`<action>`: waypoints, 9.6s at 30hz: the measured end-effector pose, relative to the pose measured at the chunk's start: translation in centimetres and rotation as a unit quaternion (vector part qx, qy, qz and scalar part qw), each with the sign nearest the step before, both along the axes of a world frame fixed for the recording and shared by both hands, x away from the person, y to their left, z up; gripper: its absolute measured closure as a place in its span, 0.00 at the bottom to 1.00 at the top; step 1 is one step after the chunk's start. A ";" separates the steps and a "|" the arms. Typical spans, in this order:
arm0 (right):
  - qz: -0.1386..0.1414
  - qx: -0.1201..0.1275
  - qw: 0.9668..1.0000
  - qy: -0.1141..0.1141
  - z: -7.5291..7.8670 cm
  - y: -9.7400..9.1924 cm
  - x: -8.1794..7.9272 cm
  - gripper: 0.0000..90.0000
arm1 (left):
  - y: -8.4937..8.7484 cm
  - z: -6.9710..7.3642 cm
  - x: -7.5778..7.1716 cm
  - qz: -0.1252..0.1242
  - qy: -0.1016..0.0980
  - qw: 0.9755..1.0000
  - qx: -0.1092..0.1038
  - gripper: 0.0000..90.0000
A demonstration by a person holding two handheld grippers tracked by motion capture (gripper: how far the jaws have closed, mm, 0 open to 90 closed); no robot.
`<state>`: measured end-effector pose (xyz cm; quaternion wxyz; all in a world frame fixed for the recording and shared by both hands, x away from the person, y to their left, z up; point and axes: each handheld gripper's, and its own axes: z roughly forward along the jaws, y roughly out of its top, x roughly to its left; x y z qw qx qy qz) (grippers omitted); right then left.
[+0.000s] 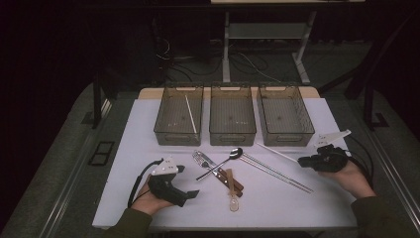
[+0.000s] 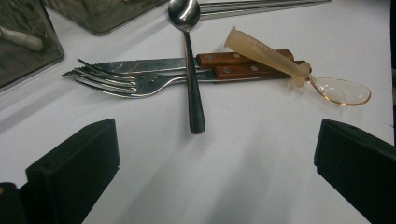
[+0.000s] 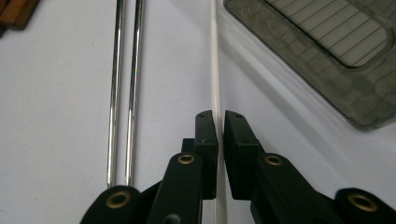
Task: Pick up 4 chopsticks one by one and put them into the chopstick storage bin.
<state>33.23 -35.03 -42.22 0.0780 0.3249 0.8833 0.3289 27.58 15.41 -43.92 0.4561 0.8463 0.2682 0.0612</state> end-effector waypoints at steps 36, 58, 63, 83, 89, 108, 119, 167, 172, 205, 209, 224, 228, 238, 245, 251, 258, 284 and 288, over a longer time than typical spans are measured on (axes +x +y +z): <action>0.061 0.089 0.994 -0.026 2.8 2.1 -1.2 0.94 | 0.0 0.0 0.0 0.000 0.000 1.000 0.002 0.00; 0.061 0.118 0.990 -0.054 4.5 5.8 0.2 0.94 | -0.1 -0.1 0.1 0.003 0.001 1.000 0.004 0.00; 0.055 0.118 0.990 -0.060 4.7 7.6 1.0 0.94 | 0.0 -0.1 0.1 0.004 0.001 1.000 0.001 0.00; 0.017 0.104 0.992 -0.067 6.2 14.0 4.9 0.94 | 0.1 0.0 0.2 0.008 -0.001 1.000 -0.004 0.00; 0.005 0.098 0.993 -0.065 6.7 16.4 6.2 0.94 | 0.0 0.0 0.2 0.009 -0.001 1.000 -0.004 0.00; -0.016 0.072 0.996 -0.058 7.7 24.4 10.3 0.94 | -0.1 0.0 0.2 0.010 0.001 1.000 0.002 0.00; -0.037 0.062 0.996 -0.047 6.9 28.9 13.4 0.94 | -0.1 0.0 0.2 0.009 0.000 1.000 -0.001 0.00; -0.013 0.103 0.993 -0.048 7.7 29.7 13.2 0.52 | 0.0 0.1 0.3 0.010 -0.002 1.000 -0.005 0.00; -0.002 0.105 0.993 -0.051 7.7 27.9 11.9 0.49 | 0.2 0.0 0.3 0.011 -0.001 1.000 -0.004 0.00; 0.018 0.129 0.990 -0.046 4.1 15.6 3.5 0.44 | 0.1 -0.1 0.4 0.024 -0.002 1.000 0.005 0.00; 0.017 0.122 0.991 -0.044 3.4 14.1 2.3 0.45 | 0.2 0.0 0.4 0.026 -0.003 1.000 0.005 0.00; 0.005 0.095 0.995 -0.040 1.8 7.6 -0.8 0.45 | 0.2 0.0 0.4 0.024 -0.003 1.000 0.009 0.00; 0.005 0.096 0.995 -0.034 1.3 6.5 -1.3 0.46 | 0.1 -0.1 0.4 0.024 -0.004 1.000 0.009 0.00; 0.012 0.077 0.997 -0.016 -0.1 6.0 -1.5 0.54 | 0.2 0.0 0.4 0.022 -0.006 1.000 0.008 0.00; 0.027 0.062 0.998 -0.004 -0.7 6.5 -1.3 0.69 | 0.1 -0.1 0.5 0.020 -0.005 1.000 0.009 0.00; 0.032 0.053 0.998 0.008 -1.3 6.6 -0.9 0.80 | 0.1 0.0 0.5 0.021 -0.005 1.000 0.009 0.00; 0.036 0.037 0.999 0.011 -2.0 7.0 -0.7 0.85 | 0.1 -0.1 0.5 0.021 -0.005 1.000 0.009 0.00; 0.043 0.006 0.999 -0.012 -2.4 7.3 -0.8 0.95 | 0.1 -0.1 0.5 0.020 -0.004 1.000 0.008 0.00; 0.040 0.015 0.999 -0.012 -2.1 7.0 -0.7 0.95 | 0.1 -0.1 0.5 0.020 -0.004 1.000 0.009 0.00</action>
